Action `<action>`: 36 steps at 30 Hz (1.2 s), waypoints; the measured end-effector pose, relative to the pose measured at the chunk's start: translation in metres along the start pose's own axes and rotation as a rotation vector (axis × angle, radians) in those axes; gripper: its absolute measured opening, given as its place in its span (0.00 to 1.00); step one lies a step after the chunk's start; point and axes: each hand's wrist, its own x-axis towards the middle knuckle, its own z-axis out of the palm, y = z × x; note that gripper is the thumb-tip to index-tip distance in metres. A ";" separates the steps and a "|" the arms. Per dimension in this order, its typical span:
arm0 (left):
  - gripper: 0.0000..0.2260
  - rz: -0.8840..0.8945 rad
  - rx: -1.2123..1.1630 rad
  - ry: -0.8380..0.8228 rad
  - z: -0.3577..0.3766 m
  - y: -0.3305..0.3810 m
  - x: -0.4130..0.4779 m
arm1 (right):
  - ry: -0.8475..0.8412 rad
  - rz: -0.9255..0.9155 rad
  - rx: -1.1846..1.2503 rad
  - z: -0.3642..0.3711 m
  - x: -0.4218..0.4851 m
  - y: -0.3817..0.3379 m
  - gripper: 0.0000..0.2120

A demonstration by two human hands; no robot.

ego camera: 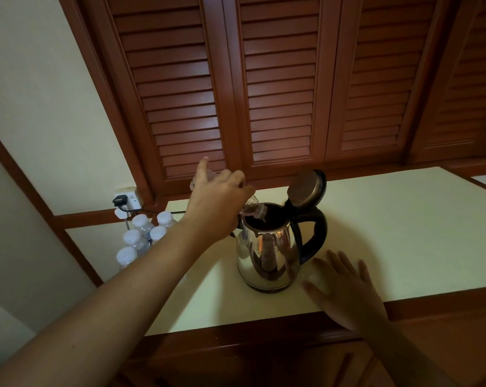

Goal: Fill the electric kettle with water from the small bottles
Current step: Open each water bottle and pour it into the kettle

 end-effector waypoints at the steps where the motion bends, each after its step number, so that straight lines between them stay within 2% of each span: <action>1: 0.23 0.009 0.010 -0.006 -0.003 0.001 0.001 | -0.001 -0.007 0.002 -0.001 -0.001 0.000 0.32; 5: 0.21 0.073 0.102 -0.027 -0.009 0.005 0.004 | -0.018 -0.004 0.036 -0.003 -0.004 0.000 0.27; 12: 0.16 0.275 0.269 0.053 -0.007 0.003 0.011 | 0.019 -0.034 0.084 -0.005 -0.005 0.001 0.23; 14: 0.18 0.280 0.288 0.033 -0.012 0.002 0.012 | 0.066 -0.049 0.092 -0.004 -0.006 0.001 0.22; 16: 0.21 0.206 0.258 -0.045 -0.019 0.000 0.012 | 0.187 -0.095 0.153 -0.005 -0.008 -0.001 0.19; 17: 0.22 0.148 0.221 -0.087 -0.024 -0.002 0.011 | 0.271 -0.110 0.197 -0.008 -0.011 -0.003 0.16; 19: 0.22 0.025 0.136 -0.131 -0.032 -0.005 0.006 | 0.338 -0.099 0.312 -0.017 -0.017 -0.011 0.10; 21: 0.20 -0.105 -0.010 -0.163 -0.036 -0.008 -0.002 | 0.352 -0.055 0.485 -0.028 -0.022 -0.016 0.12; 23: 0.17 -0.246 -0.236 -0.180 -0.036 -0.009 -0.013 | 0.380 -0.048 0.644 -0.044 -0.026 -0.026 0.15; 26: 0.18 -0.387 -0.633 -0.160 -0.037 -0.001 -0.037 | 0.384 -0.089 0.783 -0.076 -0.031 -0.048 0.13; 28: 0.17 -0.412 -0.857 -0.150 -0.039 0.012 -0.054 | 0.332 -0.136 0.827 -0.099 -0.033 -0.060 0.12; 31: 0.21 -0.378 -1.072 -0.166 -0.043 0.034 -0.075 | 0.251 -0.217 0.790 -0.127 -0.032 -0.069 0.14; 36: 0.23 -0.351 -1.127 -0.164 -0.035 0.066 -0.086 | 0.225 -0.260 0.731 -0.145 -0.033 -0.063 0.23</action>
